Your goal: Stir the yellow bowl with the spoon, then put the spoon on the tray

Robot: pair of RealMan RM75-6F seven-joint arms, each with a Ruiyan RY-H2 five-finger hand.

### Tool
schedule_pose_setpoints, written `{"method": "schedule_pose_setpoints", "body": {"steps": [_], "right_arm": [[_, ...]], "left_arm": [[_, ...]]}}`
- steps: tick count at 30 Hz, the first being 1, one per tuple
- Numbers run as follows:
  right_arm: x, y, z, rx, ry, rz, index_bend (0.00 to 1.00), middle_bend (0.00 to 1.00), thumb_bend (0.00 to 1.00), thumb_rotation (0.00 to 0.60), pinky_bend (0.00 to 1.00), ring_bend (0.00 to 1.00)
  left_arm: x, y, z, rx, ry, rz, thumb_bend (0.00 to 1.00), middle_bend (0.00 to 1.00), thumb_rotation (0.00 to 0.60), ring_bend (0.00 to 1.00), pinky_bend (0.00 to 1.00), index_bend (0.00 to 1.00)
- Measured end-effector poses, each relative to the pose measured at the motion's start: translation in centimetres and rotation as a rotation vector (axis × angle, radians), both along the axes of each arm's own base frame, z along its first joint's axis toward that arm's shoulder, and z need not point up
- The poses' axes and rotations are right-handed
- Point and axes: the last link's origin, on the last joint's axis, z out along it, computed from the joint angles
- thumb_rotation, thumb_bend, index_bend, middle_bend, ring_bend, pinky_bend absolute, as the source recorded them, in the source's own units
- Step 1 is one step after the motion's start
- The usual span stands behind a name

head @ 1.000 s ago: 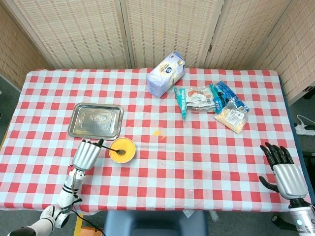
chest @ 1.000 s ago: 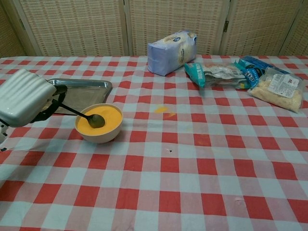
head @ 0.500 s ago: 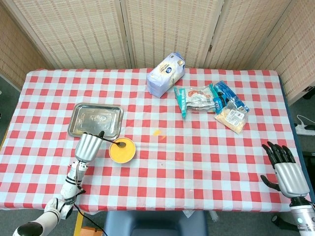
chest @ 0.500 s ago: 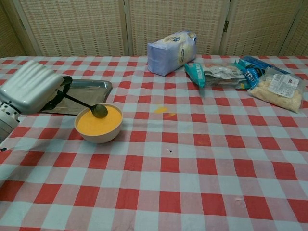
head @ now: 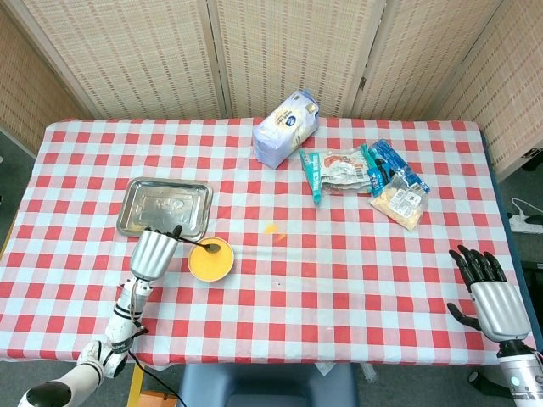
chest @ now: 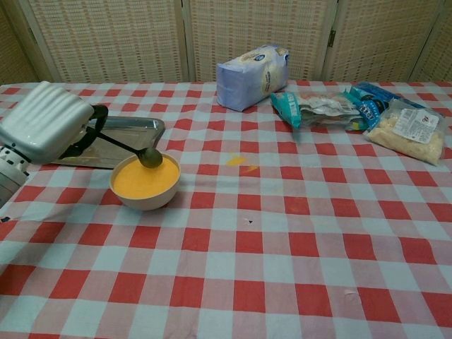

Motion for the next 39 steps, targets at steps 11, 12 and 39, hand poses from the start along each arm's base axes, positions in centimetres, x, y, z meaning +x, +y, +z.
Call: {"method": "schedule_pose_setpoints", "body": {"steps": [11,12,39], "right_arm": [[-0.5,-0.6,-0.3,0.009,0.009,-0.026,0.00,0.00,0.17,0.600,0.00,0.00],[-0.5,-0.6,-0.3,0.011,0.007,-0.025,0.00,0.00,0.17,0.600,0.00,0.00],[0.3,0.2,-0.3,0.026,-0.014,0.013,0.00,0.00,0.17,0.600,0.00,0.00]], "left_arm": [[-0.8,1.2,0.0,-0.005,0.039,0.046,0.62,1.00,0.600,1.00,1.00,0.95],[-0.8,1.1,-0.1,-0.007,0.040,0.044,0.62,1.00,0.600,1.00,1.00,0.95],[-1.5,-3.4,0.1,-0.021,-0.009,-0.042,0.62,1.00,0.600,1.00,1.00,0.95]]}}
